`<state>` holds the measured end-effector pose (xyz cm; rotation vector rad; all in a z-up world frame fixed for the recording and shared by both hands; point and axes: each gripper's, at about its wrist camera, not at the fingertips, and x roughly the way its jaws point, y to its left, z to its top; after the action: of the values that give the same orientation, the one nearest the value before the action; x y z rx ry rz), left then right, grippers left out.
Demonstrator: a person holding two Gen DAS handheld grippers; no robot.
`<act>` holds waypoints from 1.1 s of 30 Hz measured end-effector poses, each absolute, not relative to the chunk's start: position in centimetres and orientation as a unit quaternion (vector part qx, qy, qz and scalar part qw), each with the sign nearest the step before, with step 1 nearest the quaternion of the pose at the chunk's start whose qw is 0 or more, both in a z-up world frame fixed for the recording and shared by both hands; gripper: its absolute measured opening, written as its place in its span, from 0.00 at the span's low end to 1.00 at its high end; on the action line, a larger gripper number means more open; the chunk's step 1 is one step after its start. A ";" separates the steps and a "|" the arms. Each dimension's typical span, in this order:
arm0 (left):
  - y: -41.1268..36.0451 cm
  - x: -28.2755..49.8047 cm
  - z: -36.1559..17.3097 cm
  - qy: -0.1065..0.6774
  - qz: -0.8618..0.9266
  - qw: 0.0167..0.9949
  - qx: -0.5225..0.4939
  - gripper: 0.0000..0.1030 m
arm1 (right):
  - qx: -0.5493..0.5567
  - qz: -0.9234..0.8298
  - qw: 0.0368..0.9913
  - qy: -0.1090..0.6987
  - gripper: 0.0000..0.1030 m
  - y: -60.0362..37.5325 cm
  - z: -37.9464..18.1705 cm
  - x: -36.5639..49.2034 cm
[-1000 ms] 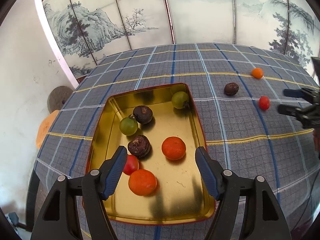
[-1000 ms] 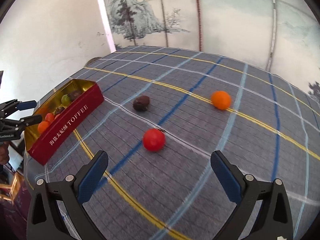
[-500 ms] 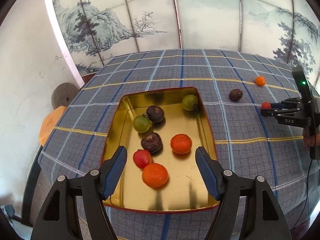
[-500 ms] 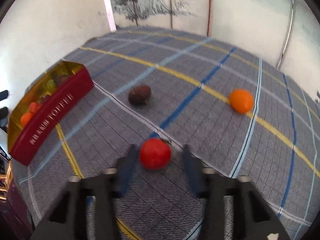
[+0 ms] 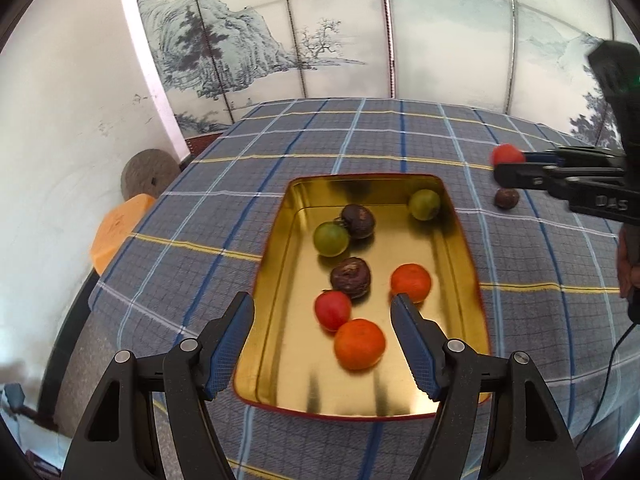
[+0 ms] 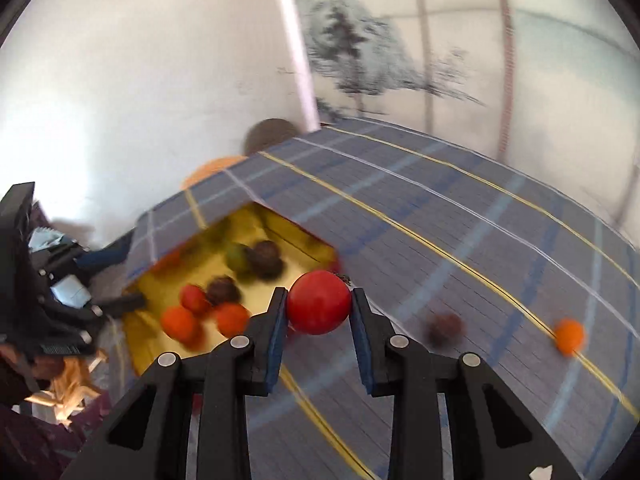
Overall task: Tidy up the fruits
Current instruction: 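Lower the red tomato into the tin and open the right gripper, then reach the left gripper to the last brown fruit and grasp it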
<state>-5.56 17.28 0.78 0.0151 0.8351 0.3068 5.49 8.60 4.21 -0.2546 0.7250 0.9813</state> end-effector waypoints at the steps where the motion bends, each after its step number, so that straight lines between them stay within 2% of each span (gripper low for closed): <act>1: 17.5 -5.7 0.8 0.404 0.150 0.902 0.008 0.69 | -0.123 0.463 0.808 0.343 0.27 9.8 3.9 5.5; 17: 20.0 -6.9 -0.5 0.417 0.164 0.894 -0.001 0.71 | -0.121 0.457 0.788 0.394 0.29 16.6 -0.6 6.6; 18: 20.1 -6.9 -0.5 0.417 0.165 0.894 -0.001 0.71 | -0.116 0.459 0.789 0.391 0.32 16.6 -0.4 6.6; 20: 20.2 -6.9 -0.5 0.418 0.166 0.893 0.000 0.71 | -0.107 0.455 0.798 0.380 0.47 16.4 0.2 6.6; 22: 20.1 -6.9 -0.5 0.420 0.166 0.892 0.000 0.71 | -0.092 0.457 0.805 0.367 0.57 15.8 0.9 6.4; 27: 19.5 -7.1 -0.3 0.421 0.165 0.892 0.008 0.71 | -0.067 0.454 0.823 0.336 0.65 13.0 2.9 5.4; 29: 19.1 -7.2 -0.1 0.419 0.163 0.893 0.013 0.71 | -0.071 0.442 0.832 0.328 0.73 11.4 3.3 4.6; 33: 17.7 -6.9 0.4 0.416 0.155 0.896 0.029 0.71 | -0.102 0.397 0.852 0.324 0.81 6.5 2.3 2.9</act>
<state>-6.93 17.67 0.37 0.0592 0.8621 0.3206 2.86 6.51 2.34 -0.2138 0.6828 0.8361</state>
